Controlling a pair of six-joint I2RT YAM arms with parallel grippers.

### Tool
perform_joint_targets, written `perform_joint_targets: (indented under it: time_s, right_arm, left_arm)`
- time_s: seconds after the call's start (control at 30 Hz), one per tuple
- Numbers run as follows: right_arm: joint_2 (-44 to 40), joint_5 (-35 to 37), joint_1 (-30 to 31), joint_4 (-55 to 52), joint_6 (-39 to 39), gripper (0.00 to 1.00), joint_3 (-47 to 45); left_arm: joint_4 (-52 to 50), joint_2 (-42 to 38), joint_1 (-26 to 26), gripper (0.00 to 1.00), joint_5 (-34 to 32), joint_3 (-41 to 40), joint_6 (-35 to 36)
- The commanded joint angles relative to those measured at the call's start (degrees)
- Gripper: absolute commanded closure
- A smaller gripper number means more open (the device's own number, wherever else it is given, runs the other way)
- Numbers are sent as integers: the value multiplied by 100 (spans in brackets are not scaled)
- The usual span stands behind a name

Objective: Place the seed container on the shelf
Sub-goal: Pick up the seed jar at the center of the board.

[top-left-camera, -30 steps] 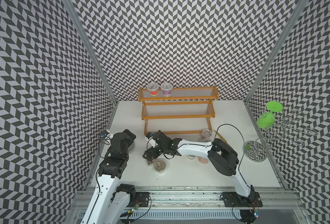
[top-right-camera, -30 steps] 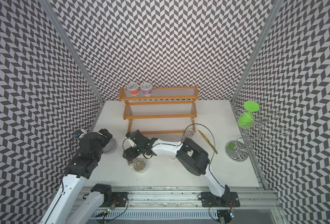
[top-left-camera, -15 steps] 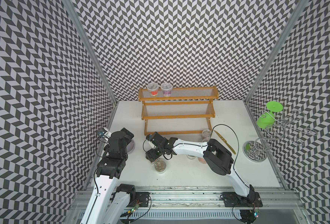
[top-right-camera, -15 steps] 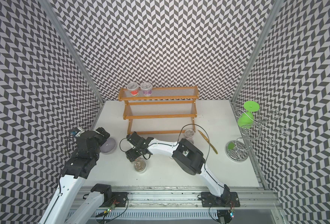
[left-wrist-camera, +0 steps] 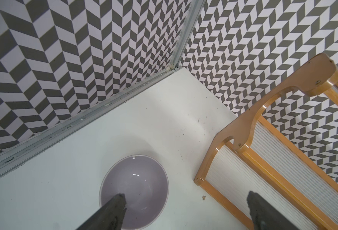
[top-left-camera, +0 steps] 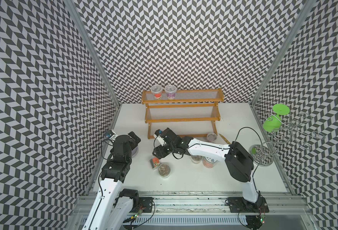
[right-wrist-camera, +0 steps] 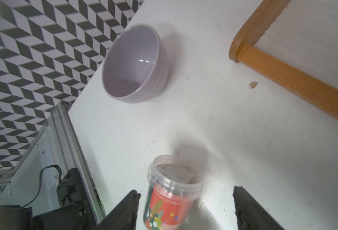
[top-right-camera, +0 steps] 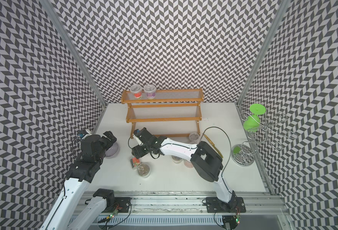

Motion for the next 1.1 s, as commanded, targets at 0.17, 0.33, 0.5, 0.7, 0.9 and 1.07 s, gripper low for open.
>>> perform_joint_targets:
  time_s: [0.17, 0.33, 0.5, 0.7, 0.9, 1.07]
  right_arm:
    - [608, -174, 108, -387, 471, 9, 666]
    - [987, -170, 317, -677, 720, 5, 1101]
    - [1285, 491, 439, -1072, 769, 7, 1394]
    - [1518, 887, 465, -1349, 648, 13, 1561]
    - [1600, 822, 459, -1397, 602, 17, 1585]
    - [1656, 694, 462, -1491, 600, 20, 1717]
  left_arm:
    - [-62, -16, 57, 0, -451, 33, 50]
    - [-178, -4, 160, 0, -778, 54, 138]
    - [-153, 26, 310, 0, -552, 38, 193]
    - [-63, 1, 347, 0, -393, 14, 254]
    - [-30, -19, 366, 0, -367, -17, 307]
    - [-13, -13, 373, 0, -293, -45, 280]
